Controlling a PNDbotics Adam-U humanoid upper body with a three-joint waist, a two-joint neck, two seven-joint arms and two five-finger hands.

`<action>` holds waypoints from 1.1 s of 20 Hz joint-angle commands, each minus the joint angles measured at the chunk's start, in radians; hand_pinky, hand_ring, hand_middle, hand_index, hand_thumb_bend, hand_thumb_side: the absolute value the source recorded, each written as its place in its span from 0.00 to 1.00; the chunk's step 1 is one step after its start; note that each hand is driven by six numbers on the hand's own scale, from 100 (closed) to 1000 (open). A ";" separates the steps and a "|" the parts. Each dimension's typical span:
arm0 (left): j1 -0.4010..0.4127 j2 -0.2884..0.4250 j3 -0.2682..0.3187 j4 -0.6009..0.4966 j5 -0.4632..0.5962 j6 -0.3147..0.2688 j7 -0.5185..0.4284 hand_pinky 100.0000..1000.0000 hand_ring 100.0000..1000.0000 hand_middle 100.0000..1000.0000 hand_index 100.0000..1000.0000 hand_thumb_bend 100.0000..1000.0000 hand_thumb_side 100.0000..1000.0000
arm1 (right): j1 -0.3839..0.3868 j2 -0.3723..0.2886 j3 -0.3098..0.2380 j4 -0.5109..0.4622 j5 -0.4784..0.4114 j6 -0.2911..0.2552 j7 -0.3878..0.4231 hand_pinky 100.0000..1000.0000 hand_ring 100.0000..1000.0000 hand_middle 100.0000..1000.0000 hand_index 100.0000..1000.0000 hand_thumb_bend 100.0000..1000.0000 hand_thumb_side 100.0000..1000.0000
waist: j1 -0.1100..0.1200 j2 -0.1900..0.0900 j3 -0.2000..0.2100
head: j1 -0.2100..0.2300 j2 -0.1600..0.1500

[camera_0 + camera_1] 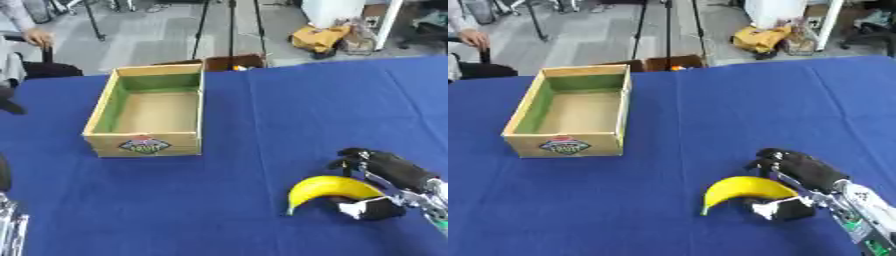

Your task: Pick up objects on the table and place them in the box.

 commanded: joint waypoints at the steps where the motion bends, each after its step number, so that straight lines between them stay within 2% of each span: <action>1: -0.004 0.007 0.000 -0.020 -0.002 0.002 0.002 0.33 0.48 0.54 0.77 0.00 0.83 | -0.007 -0.018 -0.006 -0.005 -0.007 0.003 -0.018 0.70 0.88 0.40 0.80 0.31 0.60 | -0.002 -0.010 0.001 | -0.003 -0.005; 4: -0.004 0.007 0.000 -0.020 -0.003 0.003 0.002 0.33 0.47 0.54 0.77 0.00 0.83 | -0.007 -0.015 -0.005 -0.003 -0.004 0.004 -0.029 0.66 0.87 0.37 0.79 0.30 0.59 | -0.001 -0.010 0.001 | -0.002 -0.007; 9: -0.003 0.005 0.000 -0.020 -0.004 0.004 0.003 0.32 0.47 0.53 0.77 0.00 0.83 | -0.006 -0.013 -0.003 0.002 -0.003 0.007 -0.043 0.65 0.85 0.31 0.77 0.27 0.57 | -0.001 -0.010 0.003 | -0.002 -0.006; 13: -0.003 0.005 0.000 -0.020 -0.004 0.005 0.003 0.32 0.46 0.53 0.76 0.00 0.83 | -0.005 -0.012 -0.001 0.005 -0.004 0.010 -0.050 0.65 0.85 0.33 0.77 0.26 0.56 | -0.001 -0.009 0.003 | -0.002 -0.005; 18: -0.004 0.003 0.001 -0.020 -0.005 0.006 0.003 0.31 0.46 0.53 0.76 0.00 0.83 | -0.009 -0.009 0.001 0.010 -0.003 0.012 -0.047 0.63 0.83 0.26 0.75 0.22 0.55 | 0.000 -0.008 0.004 | -0.003 -0.004; 22: -0.004 0.001 0.000 -0.020 -0.005 0.007 0.003 0.31 0.46 0.53 0.76 0.00 0.82 | -0.006 -0.010 0.004 0.011 -0.008 0.008 -0.045 0.56 0.81 0.23 0.74 0.22 0.52 | 0.001 -0.007 0.007 | -0.004 -0.004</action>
